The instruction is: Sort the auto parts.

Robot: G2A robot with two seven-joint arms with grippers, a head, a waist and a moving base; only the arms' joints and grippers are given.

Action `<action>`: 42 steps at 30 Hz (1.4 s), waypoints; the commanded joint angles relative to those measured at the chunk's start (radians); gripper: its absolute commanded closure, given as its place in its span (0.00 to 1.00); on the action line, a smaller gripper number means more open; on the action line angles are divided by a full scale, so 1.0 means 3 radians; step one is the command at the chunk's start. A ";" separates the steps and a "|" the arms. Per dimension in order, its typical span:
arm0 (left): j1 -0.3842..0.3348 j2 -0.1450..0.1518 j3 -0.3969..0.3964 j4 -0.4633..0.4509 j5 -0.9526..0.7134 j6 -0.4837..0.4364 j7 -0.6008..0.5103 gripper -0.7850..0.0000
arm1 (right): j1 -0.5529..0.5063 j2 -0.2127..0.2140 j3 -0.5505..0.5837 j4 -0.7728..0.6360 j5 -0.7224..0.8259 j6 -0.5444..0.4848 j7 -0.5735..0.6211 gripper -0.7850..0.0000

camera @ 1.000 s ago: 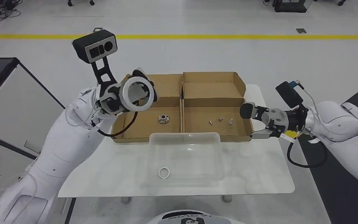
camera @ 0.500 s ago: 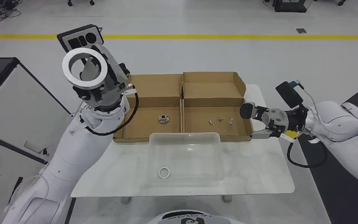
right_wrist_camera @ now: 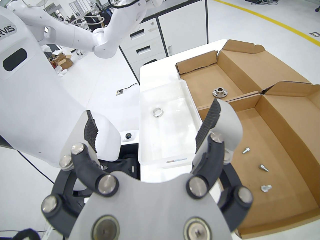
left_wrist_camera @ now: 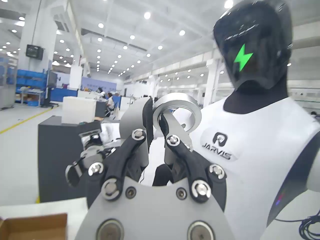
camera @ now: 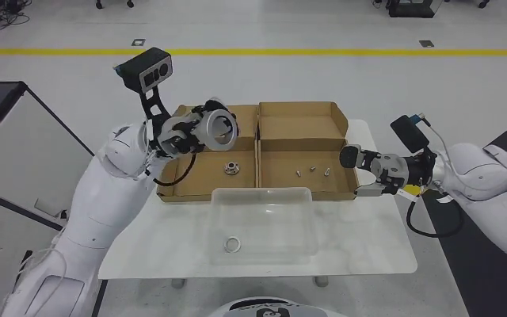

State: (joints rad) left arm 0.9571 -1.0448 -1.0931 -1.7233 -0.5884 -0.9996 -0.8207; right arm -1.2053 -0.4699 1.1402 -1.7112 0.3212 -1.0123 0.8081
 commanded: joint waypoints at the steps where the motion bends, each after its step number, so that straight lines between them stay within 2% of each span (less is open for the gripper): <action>1: 0.0013 0.0002 0.0016 -0.0010 0.0071 -0.0039 0.0040 1.00 | -0.0001 -0.0003 0.0001 0.0001 -0.0004 0.0000 0.0000 0.00; 3: 0.0015 0.0000 0.0024 -0.0031 0.0009 -0.0042 0.0043 1.00 | -0.0001 -0.0003 0.0001 0.0001 -0.0004 0.0000 0.0000 0.00; 12: 0.0050 -0.0060 0.0021 -0.0226 -0.0920 -0.0042 0.0043 1.00 | -0.0001 -0.0003 0.0001 0.0001 -0.0004 0.0000 0.0000 0.00; 15: 0.0052 -0.0078 0.0006 -0.0262 -0.1048 -0.0042 0.0042 1.00 | -0.0001 -0.0003 0.0001 0.0001 -0.0004 0.0000 0.0000 0.00; 22: 0.0047 -0.0085 -0.0012 -0.0211 -0.0810 -0.0042 0.0042 1.00 | -0.0001 -0.0003 0.0001 0.0001 -0.0004 0.0000 0.0000 0.00; 25: 0.0034 -0.0070 -0.0025 -0.0144 -0.0514 -0.0042 0.0042 1.00 | -0.0001 -0.0003 0.0001 0.0001 -0.0004 0.0000 0.0000 0.00; 29: 0.0011 -0.0033 -0.0080 -0.0065 0.0214 -0.0042 0.0043 1.00 | -0.0001 -0.0003 0.0001 0.0001 -0.0004 0.0000 0.0000 0.00; 31: 0.0030 -0.0031 -0.0077 -0.0084 0.0312 -0.0042 0.0043 1.00 | -0.0001 -0.0003 0.0001 0.0001 -0.0004 0.0000 0.0000 0.00; 36: 0.0057 -0.0059 -0.0051 -0.0166 -0.0018 -0.0042 0.0049 1.00 | -0.0001 -0.0003 0.0001 0.0001 -0.0004 0.0000 0.0000 0.00; 42: 0.0076 -0.0115 0.0005 -0.0339 -0.0899 -0.0042 0.0043 1.00 | -0.0001 -0.0003 0.0001 0.0001 -0.0004 0.0000 0.0000 0.00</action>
State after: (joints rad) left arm 0.9803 -1.0768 -1.0945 -1.8158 -0.8091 -1.0123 -0.8078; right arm -1.2053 -0.4699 1.1402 -1.7112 0.3212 -1.0123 0.8081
